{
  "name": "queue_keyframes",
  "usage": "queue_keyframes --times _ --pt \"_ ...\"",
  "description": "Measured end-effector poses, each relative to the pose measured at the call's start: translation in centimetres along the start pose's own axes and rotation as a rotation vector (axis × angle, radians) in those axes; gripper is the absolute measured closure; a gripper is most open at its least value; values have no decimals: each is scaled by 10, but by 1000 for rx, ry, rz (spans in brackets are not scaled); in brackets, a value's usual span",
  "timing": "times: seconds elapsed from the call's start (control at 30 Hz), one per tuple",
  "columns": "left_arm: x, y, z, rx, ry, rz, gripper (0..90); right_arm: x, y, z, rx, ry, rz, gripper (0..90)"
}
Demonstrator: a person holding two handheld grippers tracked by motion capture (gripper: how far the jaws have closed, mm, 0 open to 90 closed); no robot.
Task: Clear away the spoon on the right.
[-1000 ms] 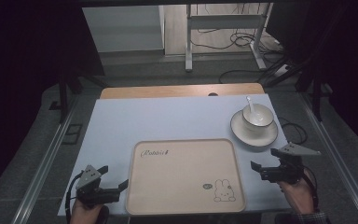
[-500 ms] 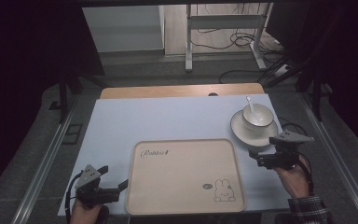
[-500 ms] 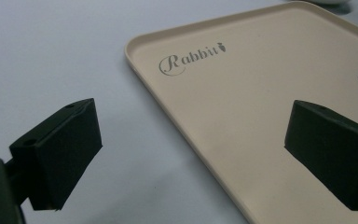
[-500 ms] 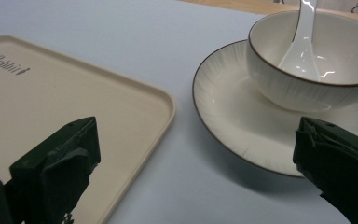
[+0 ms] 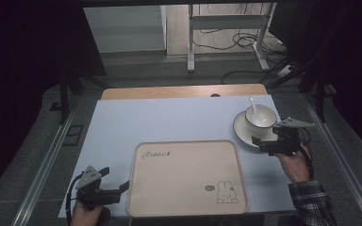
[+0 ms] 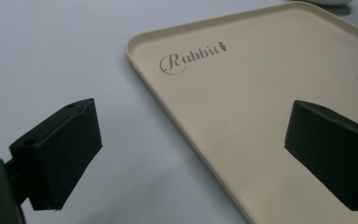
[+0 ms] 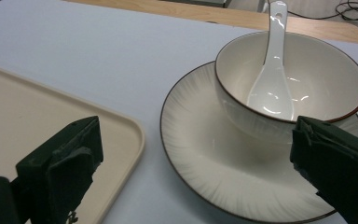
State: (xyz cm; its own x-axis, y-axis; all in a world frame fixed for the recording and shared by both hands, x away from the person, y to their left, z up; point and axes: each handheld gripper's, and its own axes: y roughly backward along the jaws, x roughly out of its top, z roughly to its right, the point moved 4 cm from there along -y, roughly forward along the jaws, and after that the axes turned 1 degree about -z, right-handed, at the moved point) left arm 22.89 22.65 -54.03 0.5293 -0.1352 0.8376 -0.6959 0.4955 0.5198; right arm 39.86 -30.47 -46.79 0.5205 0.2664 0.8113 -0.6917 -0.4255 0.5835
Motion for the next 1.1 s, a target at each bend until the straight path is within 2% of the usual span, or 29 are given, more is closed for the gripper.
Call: queue_keyframes --times 0.37,0.53,0.6,0.7,0.77,0.87,0.9,1.0,1.1 --pt "0 0 0 3 0 -4 35 17 -18 16 -39 -7 -18 10" --pt "0 0 0 4 2 -4 36 24 -28 24 -47 -32 -25 2" --pt "0 0 0 4 1 -5 36 29 -34 28 -49 -45 -44 6" --pt "0 0 0 4 1 -4 36 32 -38 32 -66 -36 -54 49" --pt "0 0 0 3 1 -5 36 37 -42 37 -99 -35 -50 93" --pt "0 0 0 3 0 -5 36 42 -47 41 -113 -39 -53 171" --pt "0 0 0 3 0 -5 36 42 -47 41 -113 -39 -53 171" --pt "0 0 0 3 0 -5 36 47 -56 45 -130 -26 -63 262" --pt "0 0 0 4 -2 -5 36 49 -60 47 -133 -26 -73 281"
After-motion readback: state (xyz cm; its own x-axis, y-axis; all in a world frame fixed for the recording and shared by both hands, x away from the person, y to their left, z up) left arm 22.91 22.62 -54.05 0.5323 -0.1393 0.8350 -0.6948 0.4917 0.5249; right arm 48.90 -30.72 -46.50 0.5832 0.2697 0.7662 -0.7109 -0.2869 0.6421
